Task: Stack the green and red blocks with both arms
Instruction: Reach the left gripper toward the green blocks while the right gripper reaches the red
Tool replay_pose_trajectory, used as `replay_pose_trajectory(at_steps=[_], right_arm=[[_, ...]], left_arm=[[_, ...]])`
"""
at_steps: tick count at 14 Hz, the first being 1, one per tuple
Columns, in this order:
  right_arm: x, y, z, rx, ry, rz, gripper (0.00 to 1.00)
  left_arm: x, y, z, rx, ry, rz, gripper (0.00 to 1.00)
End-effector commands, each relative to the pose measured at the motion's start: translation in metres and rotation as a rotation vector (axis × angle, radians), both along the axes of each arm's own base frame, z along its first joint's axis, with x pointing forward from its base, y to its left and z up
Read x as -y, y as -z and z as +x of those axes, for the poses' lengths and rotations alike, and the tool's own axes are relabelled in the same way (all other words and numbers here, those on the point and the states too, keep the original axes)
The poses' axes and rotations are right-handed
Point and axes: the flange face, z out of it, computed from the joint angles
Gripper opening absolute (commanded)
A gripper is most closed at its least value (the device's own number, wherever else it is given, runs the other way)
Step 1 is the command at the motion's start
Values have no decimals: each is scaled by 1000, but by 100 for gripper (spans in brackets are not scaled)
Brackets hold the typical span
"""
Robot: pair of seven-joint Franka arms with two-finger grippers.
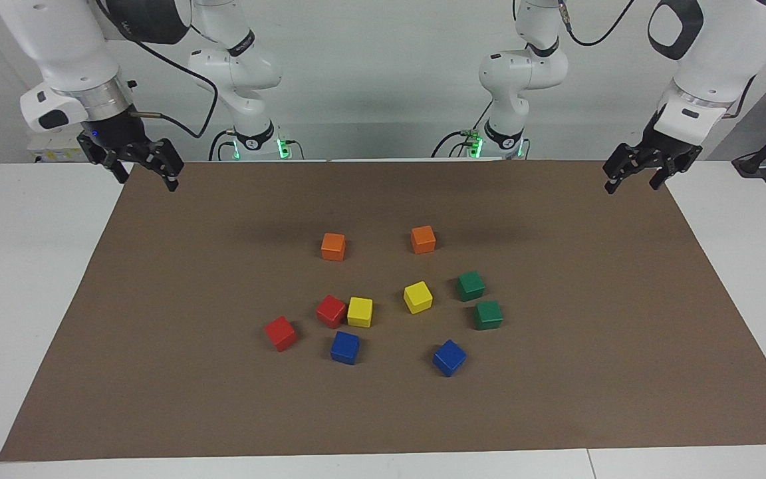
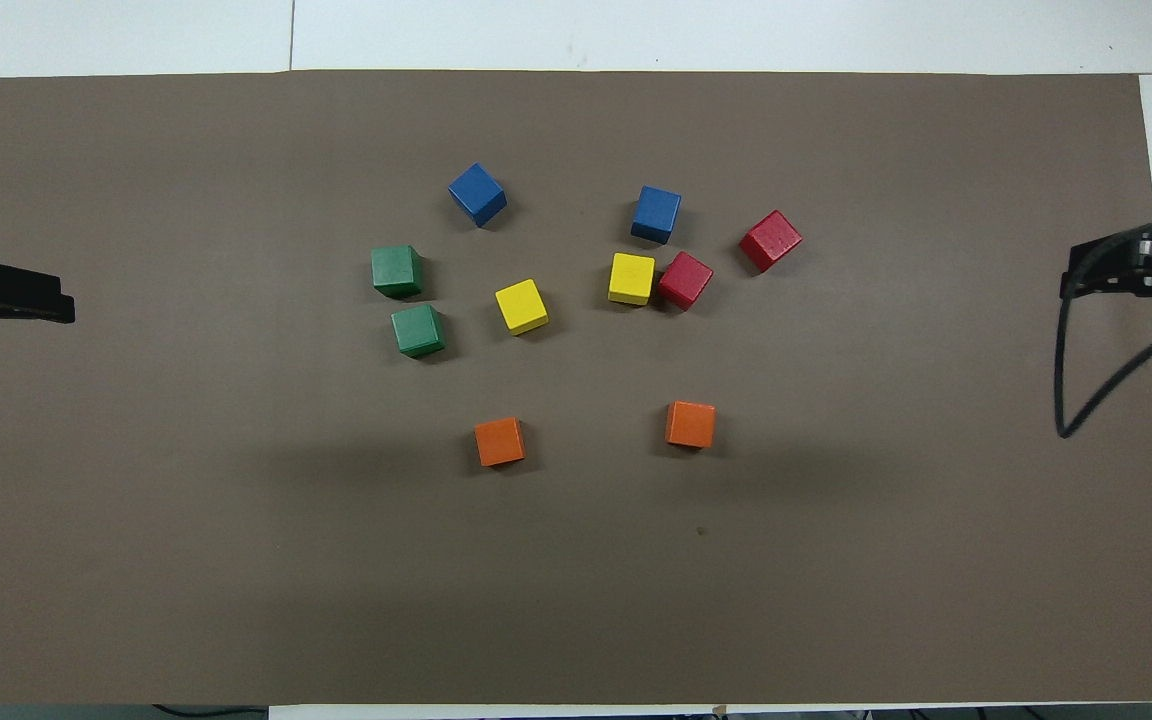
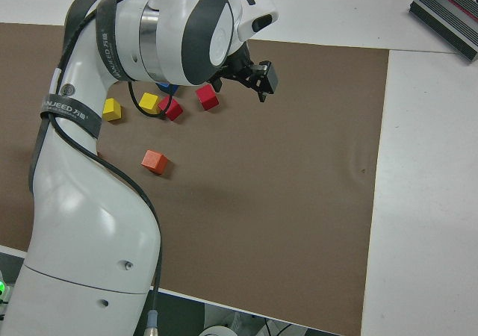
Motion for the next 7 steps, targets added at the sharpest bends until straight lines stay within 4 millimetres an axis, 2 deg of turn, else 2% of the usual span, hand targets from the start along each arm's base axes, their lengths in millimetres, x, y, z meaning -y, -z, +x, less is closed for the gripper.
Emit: replay_pose_trajectory(at_steps=[1,2,4,7], right_arm=[[-52,38,23,20,54,3,100],[-68,52,32,22,83,5,100],[-112,79,46,42,152,26,100],[-145,112,60,68,237,44,100]], left_arm=[[4,9,-11,-6,7,0,100],[8,13,-12,-12,-2,0,100],[44,24,-10,2,-53,-5,100],[91,51,-11,7,-42,-13,100]])
